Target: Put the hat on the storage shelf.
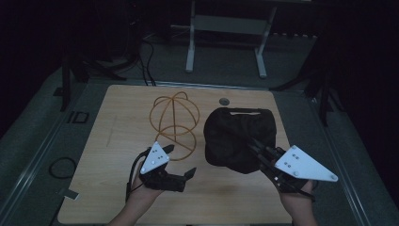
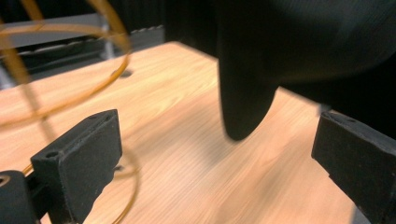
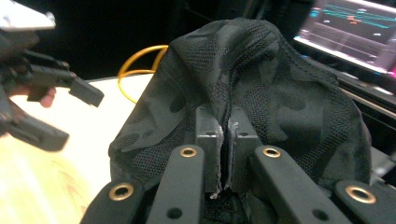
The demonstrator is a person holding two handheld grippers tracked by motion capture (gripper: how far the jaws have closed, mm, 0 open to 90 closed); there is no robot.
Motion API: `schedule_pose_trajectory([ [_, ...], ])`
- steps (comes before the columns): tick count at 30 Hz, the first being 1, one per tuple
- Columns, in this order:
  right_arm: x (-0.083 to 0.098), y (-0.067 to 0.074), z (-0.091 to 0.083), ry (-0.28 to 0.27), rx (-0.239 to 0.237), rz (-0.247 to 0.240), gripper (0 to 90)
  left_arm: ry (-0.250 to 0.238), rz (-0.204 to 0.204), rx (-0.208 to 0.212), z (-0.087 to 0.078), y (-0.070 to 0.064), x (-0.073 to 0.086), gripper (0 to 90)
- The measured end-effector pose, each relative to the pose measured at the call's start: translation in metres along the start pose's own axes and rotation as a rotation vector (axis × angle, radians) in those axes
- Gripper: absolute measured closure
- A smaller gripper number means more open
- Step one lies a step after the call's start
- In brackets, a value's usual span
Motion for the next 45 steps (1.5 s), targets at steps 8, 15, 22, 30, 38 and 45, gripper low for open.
schedule_pose_trajectory([
  [8, -0.016, 0.004, 0.031, -0.005, -0.085, 0.004, 85.9, 0.037, -0.009, -0.115, -0.030, 0.029, 0.042, 2.4],
  [15, -0.032, 0.009, 0.060, -0.020, -0.160, 0.016, 85.8, 0.059, -0.011, -0.238, -0.047, 0.053, 0.074, 2.4],
  [22, -0.044, 0.014, 0.097, -0.010, -0.192, 0.010, 85.8, 0.097, -0.045, -0.304, -0.054, 0.071, 0.100, 2.5],
  [30, -0.047, 0.017, 0.138, 0.036, -0.234, 0.018, 85.7, 0.102, -0.045, -0.322, -0.056, 0.074, 0.106, 2.4],
  [38, -0.045, 0.020, 0.171, 0.090, -0.278, 0.036, 85.6, 0.100, -0.063, -0.334, -0.060, 0.076, 0.111, 2.4],
  [45, -0.034, 0.027, 0.194, 0.145, -0.289, 0.047, 85.5, 0.086, -0.079, -0.338, -0.065, 0.076, 0.111, 2.4],
])
Point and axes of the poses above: each handheld gripper's, and its own axes: z roughly forward along the jaws, x roughly out of its underside, y roughly to its left, the point moved 3 cm from there along z, roughly forward along the jaws, and after that the axes turned 12 degrees about -y, right-handed, at the moved point
